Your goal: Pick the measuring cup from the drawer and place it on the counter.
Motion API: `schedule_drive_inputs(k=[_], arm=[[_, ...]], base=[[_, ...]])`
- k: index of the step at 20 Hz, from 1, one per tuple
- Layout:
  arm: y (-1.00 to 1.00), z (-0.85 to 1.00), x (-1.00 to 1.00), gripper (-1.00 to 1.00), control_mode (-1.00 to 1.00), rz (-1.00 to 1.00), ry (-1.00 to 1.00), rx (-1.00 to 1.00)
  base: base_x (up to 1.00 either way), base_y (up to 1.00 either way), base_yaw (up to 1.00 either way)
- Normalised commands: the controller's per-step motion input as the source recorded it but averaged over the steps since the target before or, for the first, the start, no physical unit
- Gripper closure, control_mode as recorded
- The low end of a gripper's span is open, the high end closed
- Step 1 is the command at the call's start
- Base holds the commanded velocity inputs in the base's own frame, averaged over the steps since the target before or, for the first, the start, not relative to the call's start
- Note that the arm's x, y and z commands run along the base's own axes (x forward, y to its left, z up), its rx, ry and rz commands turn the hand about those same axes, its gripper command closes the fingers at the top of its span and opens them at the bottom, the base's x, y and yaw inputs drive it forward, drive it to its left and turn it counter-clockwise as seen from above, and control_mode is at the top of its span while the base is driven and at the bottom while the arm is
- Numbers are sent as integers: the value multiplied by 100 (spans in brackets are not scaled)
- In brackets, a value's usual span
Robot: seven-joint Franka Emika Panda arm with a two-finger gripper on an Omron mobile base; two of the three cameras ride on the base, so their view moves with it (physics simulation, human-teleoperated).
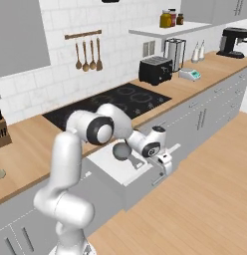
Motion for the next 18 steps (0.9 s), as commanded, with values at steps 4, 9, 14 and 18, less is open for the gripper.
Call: schedule_drive_inputs(k=[4,9,14,18], arm=[[-100,-1,-51,-100,-100,-12,6,1],[-92,-14,-79,-100,-100,-6,3,3],[65,89,-45,-100,-100,11,-4,-18],[100,89,-6,-100,-100,23,0,-38]], base=[[0,0,0],[0,0,0],[0,0,0],[0,0,0]])
